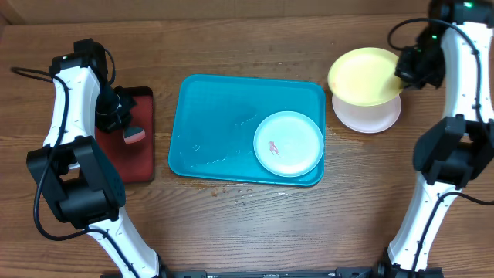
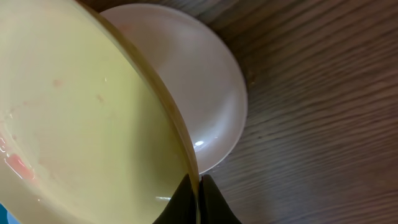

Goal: Clean dirty plates on tray and stack at the side
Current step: 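Lift the yellow plate with the right gripper and stack it on white plate, then release the yellow plate and move the right gripper to the white plate on tray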

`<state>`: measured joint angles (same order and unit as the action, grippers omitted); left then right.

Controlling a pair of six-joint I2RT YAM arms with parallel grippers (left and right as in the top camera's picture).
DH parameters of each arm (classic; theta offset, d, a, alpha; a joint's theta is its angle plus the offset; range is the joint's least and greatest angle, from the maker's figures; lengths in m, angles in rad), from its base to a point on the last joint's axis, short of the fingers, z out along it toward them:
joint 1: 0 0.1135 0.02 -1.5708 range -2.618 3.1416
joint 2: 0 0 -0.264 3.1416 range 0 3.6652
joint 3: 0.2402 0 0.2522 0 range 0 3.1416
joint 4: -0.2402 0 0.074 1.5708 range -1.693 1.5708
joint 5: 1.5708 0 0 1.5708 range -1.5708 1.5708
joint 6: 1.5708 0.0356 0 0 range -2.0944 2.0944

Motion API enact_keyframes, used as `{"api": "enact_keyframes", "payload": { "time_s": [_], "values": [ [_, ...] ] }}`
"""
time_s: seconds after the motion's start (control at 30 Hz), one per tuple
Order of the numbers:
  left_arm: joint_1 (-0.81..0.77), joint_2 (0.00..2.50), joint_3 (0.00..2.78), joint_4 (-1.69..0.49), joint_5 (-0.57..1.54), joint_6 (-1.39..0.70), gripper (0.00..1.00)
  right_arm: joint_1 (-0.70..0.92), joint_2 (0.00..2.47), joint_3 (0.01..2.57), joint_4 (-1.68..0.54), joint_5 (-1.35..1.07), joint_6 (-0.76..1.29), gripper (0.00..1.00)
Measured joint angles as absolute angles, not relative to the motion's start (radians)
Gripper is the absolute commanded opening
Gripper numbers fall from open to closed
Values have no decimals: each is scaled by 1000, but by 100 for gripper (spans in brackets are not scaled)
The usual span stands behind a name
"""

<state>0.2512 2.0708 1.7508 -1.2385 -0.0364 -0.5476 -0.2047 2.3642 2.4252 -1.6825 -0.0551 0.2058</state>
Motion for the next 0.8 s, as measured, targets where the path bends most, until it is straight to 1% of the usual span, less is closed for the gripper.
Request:
{"api": "enact_keyframes", "payload": {
  "time_s": [0.13, 0.27, 0.5, 0.57, 0.63, 0.67, 0.77, 0.8],
  "values": [
    [251, 2071, 1751, -1238, -36, -548, 4, -241, 2364, 2425, -1682, -37, 220, 4],
    [251, 2071, 1751, -1238, -36, -548, 4, -241, 2362, 2406, -1670, -25, 228, 4],
    [251, 2071, 1751, -1240, -36, -548, 4, -235, 2359, 2246, -1549, -18, 242, 4],
    [251, 2071, 1751, -1240, -36, -548, 4, -235, 2359, 2198, -1530, -19, 251, 28],
    [251, 2071, 1751, -1240, -36, -548, 4, -235, 2359, 2164, -1519, -20, 258, 46],
    [251, 2071, 1751, -1240, -36, -548, 4, -235, 2359, 2154, -1520, -23, 262, 52],
    [251, 2071, 1751, -1240, -36, -548, 4, -234, 2359, 2150, -1535, -37, 260, 64],
    [251, 2071, 1751, -1241, -36, -548, 4, -234, 2358, 2151, -1544, -44, 259, 66]
  ]
}}
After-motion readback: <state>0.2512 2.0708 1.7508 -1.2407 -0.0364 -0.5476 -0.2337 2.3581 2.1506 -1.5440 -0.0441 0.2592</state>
